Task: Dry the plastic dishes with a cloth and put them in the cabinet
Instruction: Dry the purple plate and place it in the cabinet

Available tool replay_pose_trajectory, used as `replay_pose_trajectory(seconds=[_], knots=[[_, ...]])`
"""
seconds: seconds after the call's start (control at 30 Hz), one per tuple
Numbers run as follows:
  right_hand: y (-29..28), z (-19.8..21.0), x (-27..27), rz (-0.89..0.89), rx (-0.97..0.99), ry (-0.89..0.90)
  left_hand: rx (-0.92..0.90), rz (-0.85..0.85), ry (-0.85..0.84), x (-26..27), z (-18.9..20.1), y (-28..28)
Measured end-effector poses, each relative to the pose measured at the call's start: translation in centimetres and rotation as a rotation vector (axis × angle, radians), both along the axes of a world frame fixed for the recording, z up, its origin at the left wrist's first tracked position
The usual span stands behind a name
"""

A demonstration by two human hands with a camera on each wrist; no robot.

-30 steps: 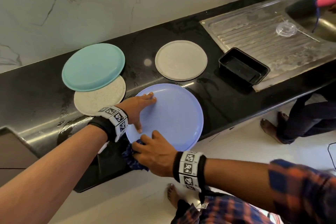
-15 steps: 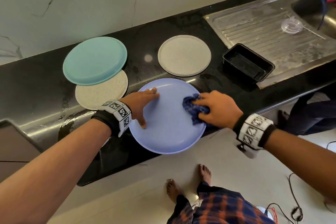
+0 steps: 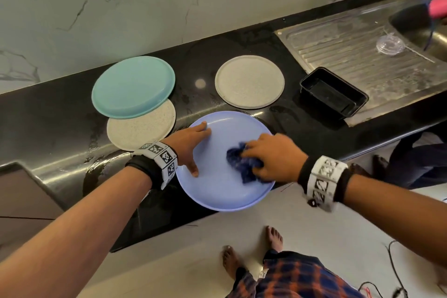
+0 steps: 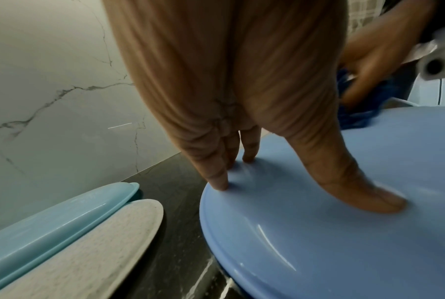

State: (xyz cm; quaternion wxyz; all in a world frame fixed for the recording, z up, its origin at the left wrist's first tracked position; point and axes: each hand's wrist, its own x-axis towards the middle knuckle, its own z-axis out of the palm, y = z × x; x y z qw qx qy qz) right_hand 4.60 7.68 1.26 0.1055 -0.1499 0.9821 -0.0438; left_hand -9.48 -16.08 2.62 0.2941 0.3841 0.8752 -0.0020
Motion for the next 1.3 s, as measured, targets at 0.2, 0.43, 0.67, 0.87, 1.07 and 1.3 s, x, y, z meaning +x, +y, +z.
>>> replay_pose_trajectory(seconds=[0.2,0.43,0.67,0.87,1.07,1.3], knots=[[-3.3,0.2,-6.8,-0.160,0.034,-0.009,-0.024,-0.016,-0.001,-0.1,0.3,0.4],[-2.5,-0.6,3.0,0.128,-0.066,-0.006,-0.050,0.043,-0.011,0.0,0.0,0.1],[1.1,1.9,-6.0,-0.222,-0.105,-0.042,-0.110,-0.068,0.107,3.1,2.1,1.5],[0.5,1.6,-8.3,-0.205,-0.090,-0.071,0.026,0.045,0.021,11.1,0.6,-0.6],[-1.5,1.5,-12.6,-0.251,-0.067,-0.073,0.063,0.157,-0.006,12.8,0.3,-0.9],[-11.3,1.5,-14.7,0.240,0.109,-0.102,-0.017,0.109,-0.001,12.2,1.2,0.2]])
